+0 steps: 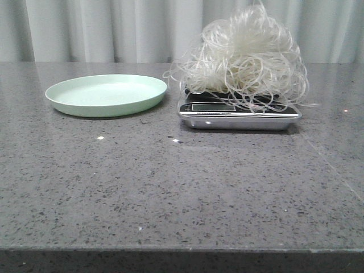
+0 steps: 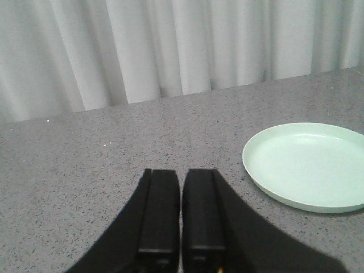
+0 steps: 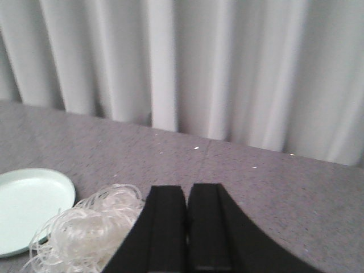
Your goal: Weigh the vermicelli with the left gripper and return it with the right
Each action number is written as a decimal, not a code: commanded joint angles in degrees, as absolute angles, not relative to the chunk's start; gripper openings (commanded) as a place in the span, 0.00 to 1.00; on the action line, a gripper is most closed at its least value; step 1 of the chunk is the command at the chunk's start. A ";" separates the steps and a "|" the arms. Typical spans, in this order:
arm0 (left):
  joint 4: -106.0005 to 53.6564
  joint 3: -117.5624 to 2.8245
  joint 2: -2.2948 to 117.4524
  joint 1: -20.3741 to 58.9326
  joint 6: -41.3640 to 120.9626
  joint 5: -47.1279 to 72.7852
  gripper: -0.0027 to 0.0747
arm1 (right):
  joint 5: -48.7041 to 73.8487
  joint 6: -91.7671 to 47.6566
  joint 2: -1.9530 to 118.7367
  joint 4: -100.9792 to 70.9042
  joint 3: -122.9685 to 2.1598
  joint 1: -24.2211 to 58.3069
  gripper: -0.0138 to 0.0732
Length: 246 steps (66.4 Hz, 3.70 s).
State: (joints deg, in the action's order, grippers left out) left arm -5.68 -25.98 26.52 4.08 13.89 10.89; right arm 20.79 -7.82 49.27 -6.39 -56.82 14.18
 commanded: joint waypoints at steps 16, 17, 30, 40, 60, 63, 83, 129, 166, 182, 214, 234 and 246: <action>-6.28 -27.69 26.69 3.90 13.57 6.08 0.21 | 34.09 -14.12 69.11 -7.56 -75.48 20.48 0.88; -6.28 -27.69 26.69 3.90 13.57 6.08 0.21 | 34.58 -14.12 70.00 -7.69 -75.85 20.48 0.88; -6.28 -27.69 26.69 3.90 13.57 6.08 0.21 | 36.30 -14.12 77.30 -10.93 -77.19 20.48 0.86; -6.28 -27.69 26.69 3.90 13.57 6.08 0.21 | 36.42 -14.12 83.74 -11.52 -77.19 20.48 0.86; -6.28 -27.69 26.69 3.90 13.57 6.08 0.21 | 37.74 -14.12 94.12 -11.52 -77.19 20.48 0.86; -6.28 -27.69 26.69 3.90 13.57 6.08 0.21 | 38.27 -14.12 94.77 -11.52 -77.19 20.48 0.86; -6.28 -27.69 26.69 3.90 13.57 6.08 0.21 | 38.70 -14.12 94.75 -11.52 -77.19 20.43 0.54; -6.28 -27.69 26.69 3.90 13.57 6.08 0.21 | 42.45 -14.12 86.08 -11.10 -86.05 20.43 0.33; -6.28 -27.69 26.69 3.90 13.57 5.87 0.21 | 44.58 -14.12 97.67 -22.43 -120.60 22.80 0.33; -6.28 -27.69 26.69 3.90 13.57 3.01 0.21 | 43.97 -14.12 108.14 -22.56 -129.10 29.44 0.33; -6.28 -27.69 26.69 3.90 13.57 2.80 0.21 | 44.03 -14.12 119.04 -22.49 -129.92 32.99 0.33; -6.28 -27.69 26.69 3.90 13.57 2.80 0.21 | 45.14 -14.12 119.84 -22.49 -129.92 32.99 0.36; -6.28 -27.69 26.69 3.90 13.57 2.80 0.21 | 45.19 -14.12 119.84 -22.49 -129.92 32.99 0.67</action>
State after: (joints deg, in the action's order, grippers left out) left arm -5.78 -25.98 26.52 4.08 13.89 7.87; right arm 48.39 -13.95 123.28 -21.29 -127.72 33.21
